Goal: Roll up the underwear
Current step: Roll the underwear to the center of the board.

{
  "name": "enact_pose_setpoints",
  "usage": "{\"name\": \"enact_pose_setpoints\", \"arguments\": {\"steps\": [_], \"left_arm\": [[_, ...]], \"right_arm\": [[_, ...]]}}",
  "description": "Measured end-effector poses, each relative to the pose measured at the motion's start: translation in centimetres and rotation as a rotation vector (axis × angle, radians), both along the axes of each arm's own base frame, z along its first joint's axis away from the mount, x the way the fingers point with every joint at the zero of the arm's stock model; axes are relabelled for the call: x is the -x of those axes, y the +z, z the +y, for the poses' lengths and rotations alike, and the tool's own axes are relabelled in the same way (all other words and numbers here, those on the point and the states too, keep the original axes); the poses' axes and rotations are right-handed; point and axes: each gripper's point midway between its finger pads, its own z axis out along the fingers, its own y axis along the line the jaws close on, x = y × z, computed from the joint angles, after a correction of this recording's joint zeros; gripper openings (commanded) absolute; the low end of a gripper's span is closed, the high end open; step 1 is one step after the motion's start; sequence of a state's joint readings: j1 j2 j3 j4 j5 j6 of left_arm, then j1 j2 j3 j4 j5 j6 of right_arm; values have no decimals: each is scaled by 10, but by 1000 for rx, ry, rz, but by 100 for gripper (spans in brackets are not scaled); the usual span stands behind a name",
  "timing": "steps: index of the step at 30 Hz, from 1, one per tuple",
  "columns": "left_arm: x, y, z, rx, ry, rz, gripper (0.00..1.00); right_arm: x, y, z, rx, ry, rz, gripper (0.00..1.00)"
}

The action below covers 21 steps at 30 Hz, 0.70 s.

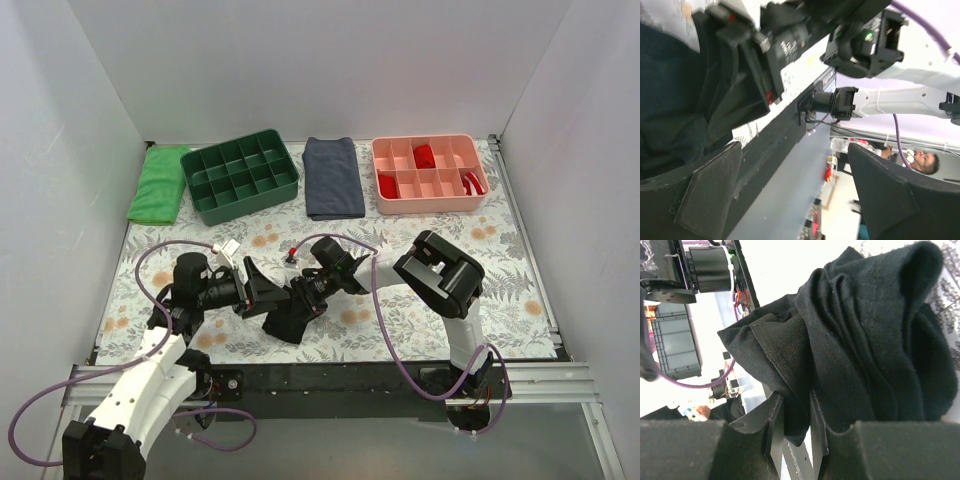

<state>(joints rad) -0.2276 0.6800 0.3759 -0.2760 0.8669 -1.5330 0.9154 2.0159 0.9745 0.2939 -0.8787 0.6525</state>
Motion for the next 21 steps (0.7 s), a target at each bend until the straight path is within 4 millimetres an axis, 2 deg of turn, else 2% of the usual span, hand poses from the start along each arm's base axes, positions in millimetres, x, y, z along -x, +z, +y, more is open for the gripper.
{"name": "enact_pose_setpoints", "arguments": {"steps": [4, 10, 16, 21], "left_arm": [[6, -8, -1, 3, -8, 42, 87], [1, -18, -1, -25, 5, 75, 89], [-10, -29, -1, -74, 13, 103, 89], [-24, -29, -6, -94, 12, 91, 89]], "right_arm": [[-4, -1, 0, 10, -19, 4, 7], [-19, -2, 0, 37, -76, 0, 7], [-41, -3, -4, 64, -153, -19, 7], [-62, -4, -20, 88, -235, -34, 8]]}}
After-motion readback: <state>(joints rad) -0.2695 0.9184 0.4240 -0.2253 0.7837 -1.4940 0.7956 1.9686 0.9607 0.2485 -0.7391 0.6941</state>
